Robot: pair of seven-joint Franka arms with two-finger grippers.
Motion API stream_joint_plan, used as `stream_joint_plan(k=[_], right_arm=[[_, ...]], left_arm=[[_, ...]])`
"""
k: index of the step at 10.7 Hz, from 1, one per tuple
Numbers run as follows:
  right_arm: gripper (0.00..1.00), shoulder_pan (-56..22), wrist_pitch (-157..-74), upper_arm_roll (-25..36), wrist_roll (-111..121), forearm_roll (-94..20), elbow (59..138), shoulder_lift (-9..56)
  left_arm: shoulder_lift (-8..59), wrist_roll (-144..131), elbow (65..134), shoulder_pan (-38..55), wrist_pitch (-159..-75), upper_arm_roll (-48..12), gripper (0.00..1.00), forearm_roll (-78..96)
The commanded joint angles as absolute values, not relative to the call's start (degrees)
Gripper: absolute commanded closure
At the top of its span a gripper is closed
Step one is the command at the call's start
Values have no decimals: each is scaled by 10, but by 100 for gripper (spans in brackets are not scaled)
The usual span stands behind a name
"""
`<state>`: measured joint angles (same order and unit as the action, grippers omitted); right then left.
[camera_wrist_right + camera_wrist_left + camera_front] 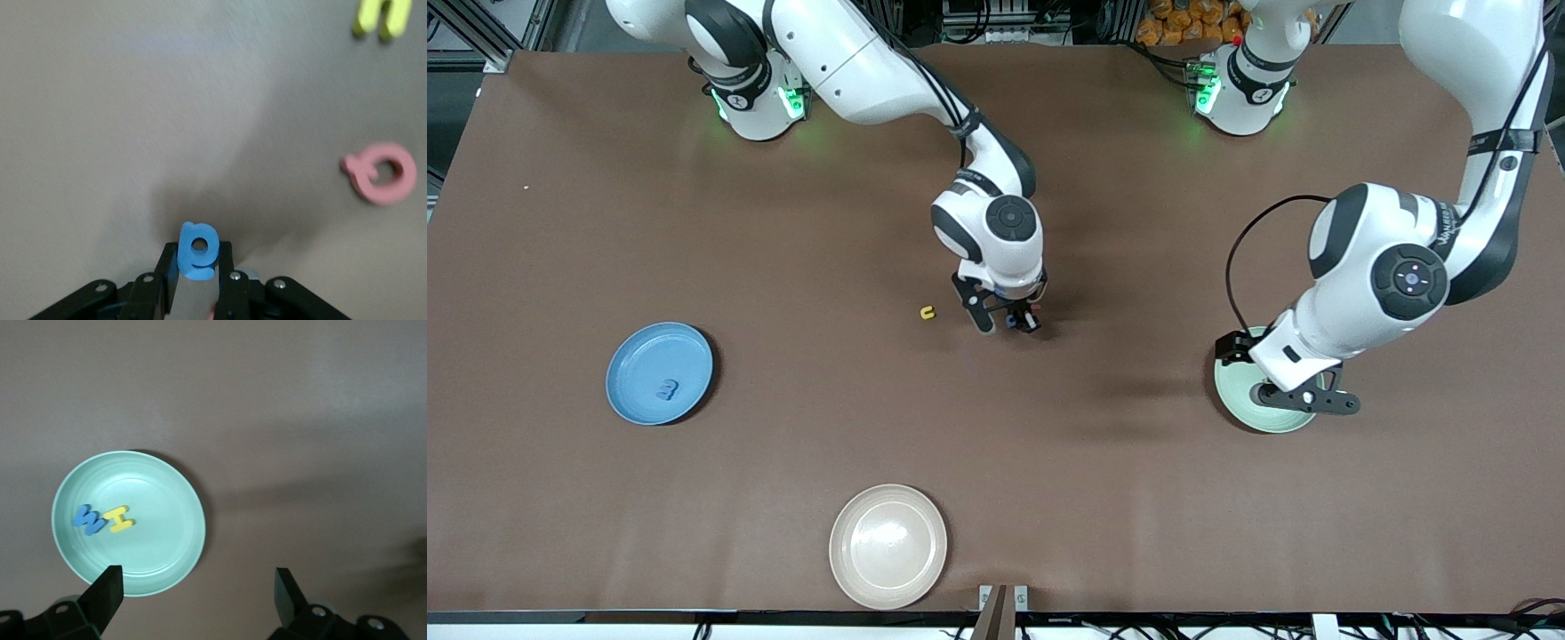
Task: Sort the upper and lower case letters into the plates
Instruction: 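Drop the g on the blue plate while the left gripper reaches teal R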
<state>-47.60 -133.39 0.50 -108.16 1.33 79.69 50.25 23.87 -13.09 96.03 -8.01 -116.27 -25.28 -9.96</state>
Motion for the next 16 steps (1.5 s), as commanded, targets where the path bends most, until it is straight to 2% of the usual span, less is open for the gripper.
stream_joint_plan(k=[1,5,8,11,14,16], right_arm=[[100,-446,-1299,-1,-1022,18,795,483],[100,-390,-1249,-3,-909,14,810,439],[100,-325,-1242,-5,-781,13,887,365],[100,-244,-1233,-5,-633,12,951,305],[100,-159,-1192,-4,-469,9,960,281],[100,-97,-1180,-3,-350,9,960,272]], left_arm=[[228,-167,961,-73,-1150,-256,0,-86],[238,-299,961,-11,-1153,-257,0,-88],[255,-379,962,31,-1164,-257,0,-90],[286,-502,963,90,-1236,-256,0,-98],[322,-604,966,181,-1276,-221,0,-124],[353,-669,966,207,-1286,-220,0,-162]])
